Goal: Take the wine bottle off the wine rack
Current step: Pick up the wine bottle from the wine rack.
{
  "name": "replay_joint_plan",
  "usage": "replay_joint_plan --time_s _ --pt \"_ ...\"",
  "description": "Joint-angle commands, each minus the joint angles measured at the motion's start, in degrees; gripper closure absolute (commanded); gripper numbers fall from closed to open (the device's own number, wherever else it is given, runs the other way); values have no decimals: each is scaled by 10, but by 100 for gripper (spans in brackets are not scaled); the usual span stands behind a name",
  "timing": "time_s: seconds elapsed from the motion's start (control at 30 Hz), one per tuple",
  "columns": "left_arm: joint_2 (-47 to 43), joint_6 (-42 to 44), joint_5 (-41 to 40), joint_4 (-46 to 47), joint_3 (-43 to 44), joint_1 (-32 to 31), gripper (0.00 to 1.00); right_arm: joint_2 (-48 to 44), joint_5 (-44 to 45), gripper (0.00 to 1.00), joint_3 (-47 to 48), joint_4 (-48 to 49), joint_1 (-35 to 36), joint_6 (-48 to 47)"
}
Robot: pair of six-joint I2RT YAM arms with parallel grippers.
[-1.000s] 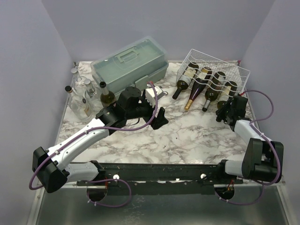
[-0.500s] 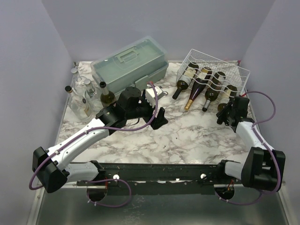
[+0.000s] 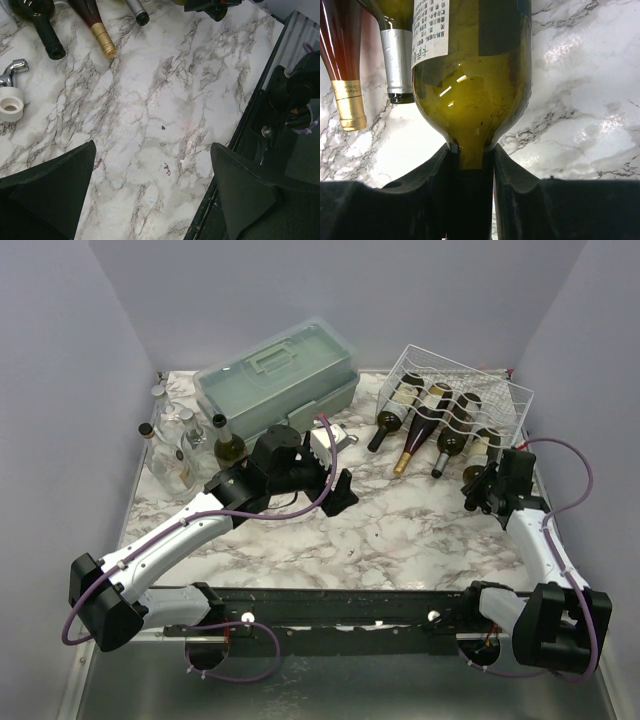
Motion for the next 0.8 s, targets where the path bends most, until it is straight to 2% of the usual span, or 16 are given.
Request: replay_joint_plan --time_s 0.0,0.77 --pt "-10 2 -3 -3 -1 1 1 -37 4 100 36 20 1 2" --pt "-16 0 3 -5 1 0 1 -119 -11 100 69 -122 1 35"
